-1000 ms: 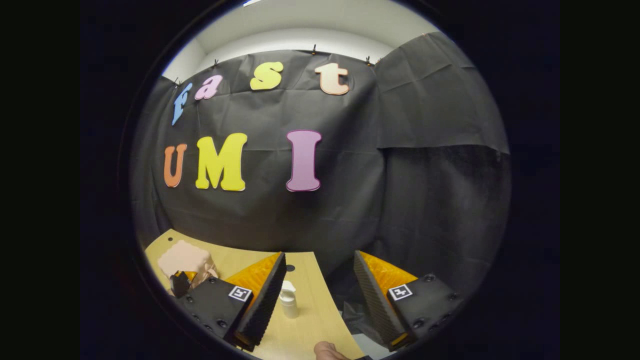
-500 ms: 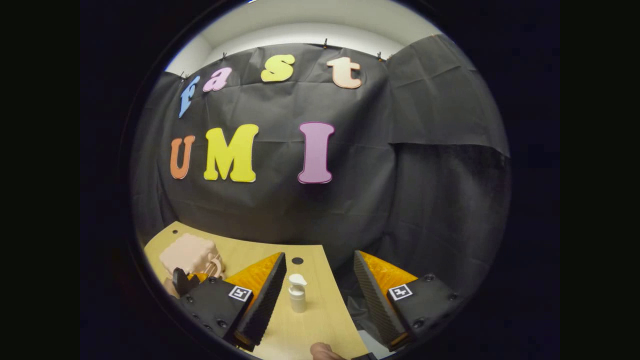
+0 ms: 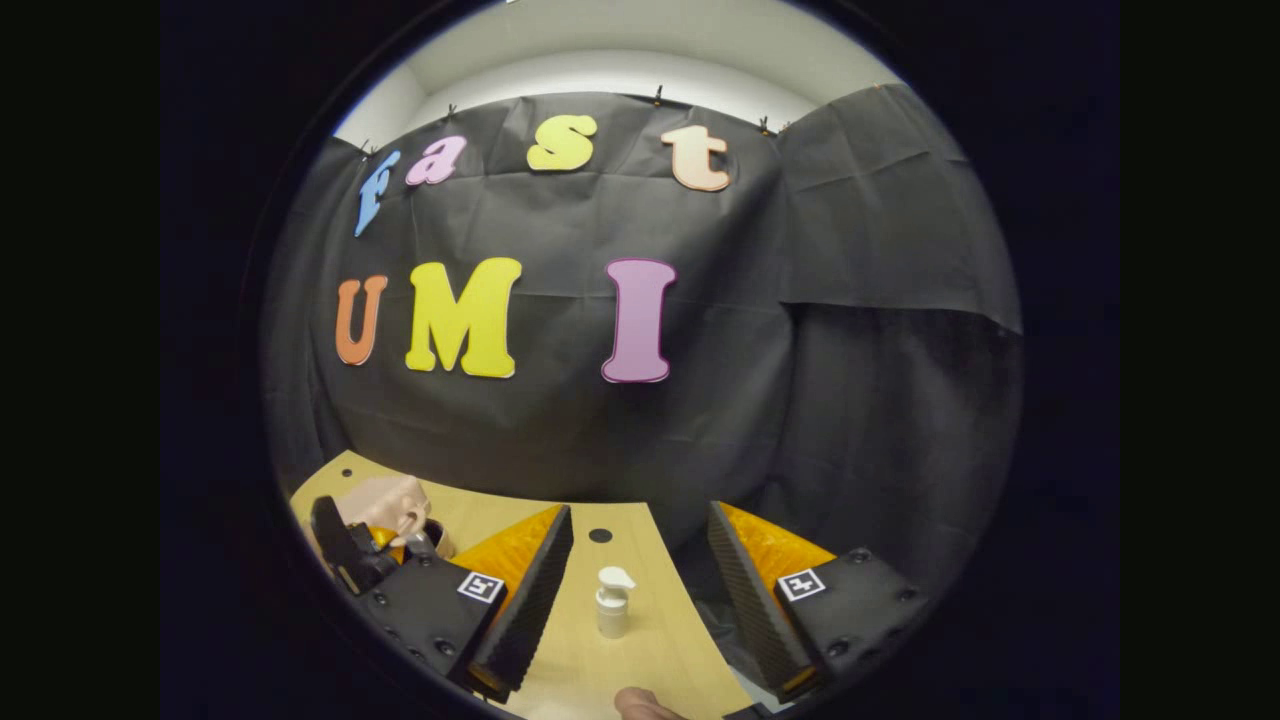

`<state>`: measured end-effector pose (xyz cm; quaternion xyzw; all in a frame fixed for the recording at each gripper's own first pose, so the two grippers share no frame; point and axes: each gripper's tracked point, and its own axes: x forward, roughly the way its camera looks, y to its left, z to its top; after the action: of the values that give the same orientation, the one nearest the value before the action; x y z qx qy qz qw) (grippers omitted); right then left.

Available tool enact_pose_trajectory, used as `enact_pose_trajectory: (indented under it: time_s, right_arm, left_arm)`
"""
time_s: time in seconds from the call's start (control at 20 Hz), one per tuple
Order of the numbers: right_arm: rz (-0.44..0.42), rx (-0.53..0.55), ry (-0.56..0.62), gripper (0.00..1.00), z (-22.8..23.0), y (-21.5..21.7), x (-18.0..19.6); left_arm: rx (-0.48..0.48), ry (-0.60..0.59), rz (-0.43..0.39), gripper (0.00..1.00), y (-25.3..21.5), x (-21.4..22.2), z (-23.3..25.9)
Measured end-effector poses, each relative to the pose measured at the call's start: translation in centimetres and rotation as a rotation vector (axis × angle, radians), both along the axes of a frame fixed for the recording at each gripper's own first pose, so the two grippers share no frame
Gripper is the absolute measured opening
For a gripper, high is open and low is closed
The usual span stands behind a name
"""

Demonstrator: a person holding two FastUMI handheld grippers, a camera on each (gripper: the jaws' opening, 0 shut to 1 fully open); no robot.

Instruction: First open the suitcase, pack the skin care products into it, and then close the suitcase.

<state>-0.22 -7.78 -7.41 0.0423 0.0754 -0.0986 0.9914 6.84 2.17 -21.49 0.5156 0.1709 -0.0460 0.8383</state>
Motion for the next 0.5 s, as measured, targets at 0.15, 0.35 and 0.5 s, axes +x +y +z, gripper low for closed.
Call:
enact_pose_trajectory:
  time_s: [0.15,0.35,0.5]
  right_arm:
    - [-0.013,0.014,0.003,0.8,0.6,1.0,1.0]
    - [-0.032,0.051,0.038,0.8,0.6,2.4,2.2]
    - [-0.023,0.048,0.043,0.8,1.5,4.0,3.2]
  left_arm:
    - [-0.135,-0.019,0.033,0.03,3.1,0.6,4.1]
    - [-0.267,-0.072,0.096,0.03,8.9,1.2,8.2]
    - [-0.36,-0.088,0.127,0.03,13.3,1.3,10.1]
